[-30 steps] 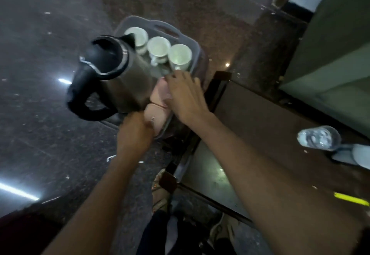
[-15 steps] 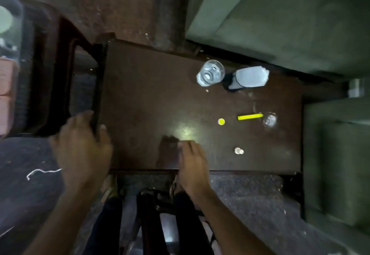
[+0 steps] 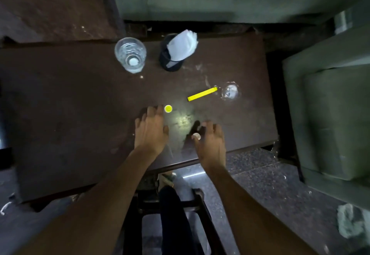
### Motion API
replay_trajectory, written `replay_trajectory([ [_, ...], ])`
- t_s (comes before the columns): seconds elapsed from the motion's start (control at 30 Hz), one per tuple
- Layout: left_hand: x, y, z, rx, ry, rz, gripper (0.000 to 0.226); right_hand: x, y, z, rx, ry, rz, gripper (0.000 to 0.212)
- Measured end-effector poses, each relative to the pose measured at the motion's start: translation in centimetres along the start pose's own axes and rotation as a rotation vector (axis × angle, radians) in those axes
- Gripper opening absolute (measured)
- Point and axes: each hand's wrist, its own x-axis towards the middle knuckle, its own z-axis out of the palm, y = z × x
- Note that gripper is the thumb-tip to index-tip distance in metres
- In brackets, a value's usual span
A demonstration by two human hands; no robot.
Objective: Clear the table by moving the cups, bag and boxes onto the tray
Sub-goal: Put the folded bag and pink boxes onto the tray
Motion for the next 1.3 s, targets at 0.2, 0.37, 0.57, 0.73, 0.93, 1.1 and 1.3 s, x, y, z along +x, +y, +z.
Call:
replay_trajectory([
  [0.2, 2.8, 2.4, 2.2, 0.027, -0.002, 0.065, 0.046, 1.7, 1.7, 1.6, 0.077, -0.010, -0.052, 0.023],
  [0.37, 4.4, 2.8, 2.8, 0.022, 0.064, 0.048, 0.031, 3.8, 2.7, 0.8, 0.228, -0.013, -0.036, 0.019],
  [0.57, 5.9, 3.1, 2.7, 0.037, 0.101, -0.006, 0.016, 10.9, 1.9, -3.9, 0.350, 0.194, -0.067, 0.038],
  [0.73, 6.5, 3.3, 1.8, 0.031, 0.052, -0.024, 0.022, 14.6, 0.0, -4.3, -0.134, 0.081, -0.363, 0.064],
  [0.93, 6.5, 2.2, 1.4, 0.002, 0.003, -0.050, 0.021, 14.8, 0.3, -2.9, -0.291, 0.014, -0.407, 0.056],
  [1.1, 4.9, 0.5, 1.7, -0.021, 0.010, -0.052, 0.027, 14.8, -0.6, -2.8, -0.539, -0.036, -0.370, 0.042],
  [1.3, 0.4, -7.0, -1.5, -0.255, 0.179, -0.188, 0.023, 10.1, -3.5, -1.0, -0.458, -0.021, -0.529, 0.027],
])
